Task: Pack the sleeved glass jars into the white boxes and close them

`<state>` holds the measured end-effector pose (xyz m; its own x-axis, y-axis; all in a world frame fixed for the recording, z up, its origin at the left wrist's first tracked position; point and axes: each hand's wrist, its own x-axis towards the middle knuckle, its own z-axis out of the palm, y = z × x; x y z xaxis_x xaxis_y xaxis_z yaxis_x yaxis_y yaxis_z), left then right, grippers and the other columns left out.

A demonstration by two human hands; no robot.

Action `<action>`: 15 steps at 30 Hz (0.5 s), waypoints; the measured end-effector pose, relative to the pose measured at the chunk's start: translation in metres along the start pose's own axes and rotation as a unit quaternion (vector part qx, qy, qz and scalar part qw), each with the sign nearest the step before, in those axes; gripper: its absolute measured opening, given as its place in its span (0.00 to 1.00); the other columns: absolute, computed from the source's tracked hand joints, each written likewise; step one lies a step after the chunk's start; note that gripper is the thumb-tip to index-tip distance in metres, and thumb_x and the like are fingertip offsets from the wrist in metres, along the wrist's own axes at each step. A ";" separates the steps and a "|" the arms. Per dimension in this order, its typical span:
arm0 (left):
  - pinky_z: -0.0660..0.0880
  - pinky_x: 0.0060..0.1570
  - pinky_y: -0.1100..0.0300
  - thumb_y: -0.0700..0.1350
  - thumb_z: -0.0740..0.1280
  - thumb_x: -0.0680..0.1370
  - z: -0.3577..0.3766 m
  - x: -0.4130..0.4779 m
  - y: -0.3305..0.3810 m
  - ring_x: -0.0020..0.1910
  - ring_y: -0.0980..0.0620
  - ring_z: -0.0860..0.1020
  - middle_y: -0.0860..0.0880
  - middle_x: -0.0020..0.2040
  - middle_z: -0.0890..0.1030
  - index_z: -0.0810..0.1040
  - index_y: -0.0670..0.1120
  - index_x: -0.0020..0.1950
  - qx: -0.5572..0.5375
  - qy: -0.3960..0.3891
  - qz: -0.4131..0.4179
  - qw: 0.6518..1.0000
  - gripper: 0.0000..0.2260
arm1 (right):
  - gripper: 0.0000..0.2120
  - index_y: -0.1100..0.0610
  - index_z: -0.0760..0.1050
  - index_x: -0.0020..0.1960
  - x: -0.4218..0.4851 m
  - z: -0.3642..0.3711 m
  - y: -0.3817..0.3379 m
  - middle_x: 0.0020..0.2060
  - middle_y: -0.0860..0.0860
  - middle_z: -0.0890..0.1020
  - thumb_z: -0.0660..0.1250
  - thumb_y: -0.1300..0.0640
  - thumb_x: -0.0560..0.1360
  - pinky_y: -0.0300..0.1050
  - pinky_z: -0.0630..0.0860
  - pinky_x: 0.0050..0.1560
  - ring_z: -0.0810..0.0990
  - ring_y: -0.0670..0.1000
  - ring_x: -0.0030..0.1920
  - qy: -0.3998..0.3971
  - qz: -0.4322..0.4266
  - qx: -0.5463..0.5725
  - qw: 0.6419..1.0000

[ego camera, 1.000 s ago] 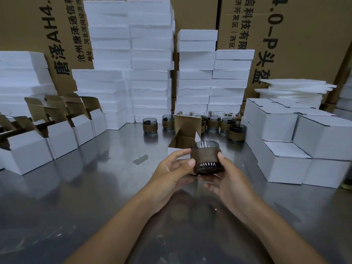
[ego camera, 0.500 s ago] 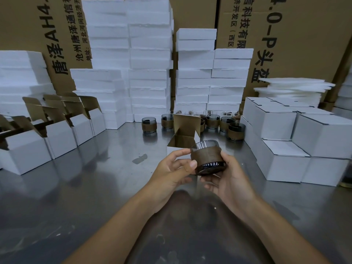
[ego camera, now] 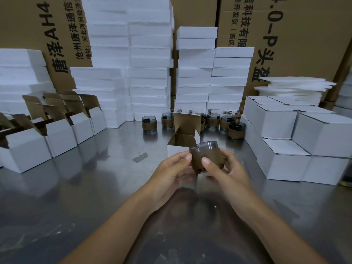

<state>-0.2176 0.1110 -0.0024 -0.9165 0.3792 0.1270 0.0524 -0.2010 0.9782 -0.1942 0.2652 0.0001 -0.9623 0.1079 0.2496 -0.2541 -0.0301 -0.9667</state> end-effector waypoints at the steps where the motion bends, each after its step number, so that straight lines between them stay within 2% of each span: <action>1: 0.77 0.52 0.57 0.54 0.62 0.75 0.001 0.000 0.000 0.55 0.48 0.80 0.45 0.56 0.82 0.76 0.48 0.63 -0.001 -0.001 -0.006 1.000 0.19 | 0.33 0.48 0.71 0.61 0.000 0.000 0.000 0.49 0.43 0.80 0.74 0.43 0.58 0.34 0.77 0.45 0.80 0.36 0.45 0.002 -0.013 -0.026 1.000; 4: 0.75 0.59 0.52 0.58 0.59 0.74 0.002 0.001 0.001 0.57 0.46 0.79 0.44 0.58 0.81 0.76 0.49 0.64 -0.009 -0.003 -0.028 1.000 0.22 | 0.29 0.47 0.70 0.60 -0.001 -0.001 0.002 0.52 0.47 0.78 0.77 0.51 0.63 0.24 0.71 0.39 0.78 0.34 0.45 0.003 -0.048 -0.078 0.996; 7: 0.76 0.58 0.54 0.59 0.58 0.74 0.003 0.001 0.001 0.58 0.45 0.79 0.43 0.58 0.81 0.76 0.49 0.63 -0.026 -0.009 -0.041 0.999 0.22 | 0.28 0.44 0.70 0.57 -0.003 -0.001 0.002 0.55 0.50 0.76 0.79 0.52 0.61 0.25 0.72 0.39 0.77 0.38 0.48 -0.007 -0.070 -0.098 0.993; 11: 0.76 0.57 0.53 0.60 0.59 0.73 0.002 0.002 0.001 0.57 0.45 0.79 0.43 0.58 0.81 0.76 0.50 0.62 -0.038 -0.009 -0.041 0.998 0.22 | 0.29 0.44 0.69 0.56 -0.004 -0.001 0.002 0.56 0.50 0.75 0.79 0.53 0.60 0.26 0.73 0.40 0.76 0.36 0.48 -0.022 -0.087 -0.101 0.991; 15: 0.78 0.52 0.56 0.58 0.60 0.74 0.002 0.001 0.002 0.57 0.45 0.80 0.43 0.58 0.81 0.78 0.52 0.61 -0.046 -0.013 -0.021 0.999 0.20 | 0.29 0.44 0.70 0.58 -0.003 -0.002 0.002 0.57 0.49 0.75 0.79 0.55 0.62 0.28 0.74 0.44 0.75 0.42 0.56 -0.037 -0.095 -0.108 0.989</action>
<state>-0.2174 0.1125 -0.0003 -0.9066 0.4118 0.0919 -0.0228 -0.2654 0.9639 -0.1911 0.2671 -0.0025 -0.9052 0.0182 0.4245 -0.4131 0.1968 -0.8892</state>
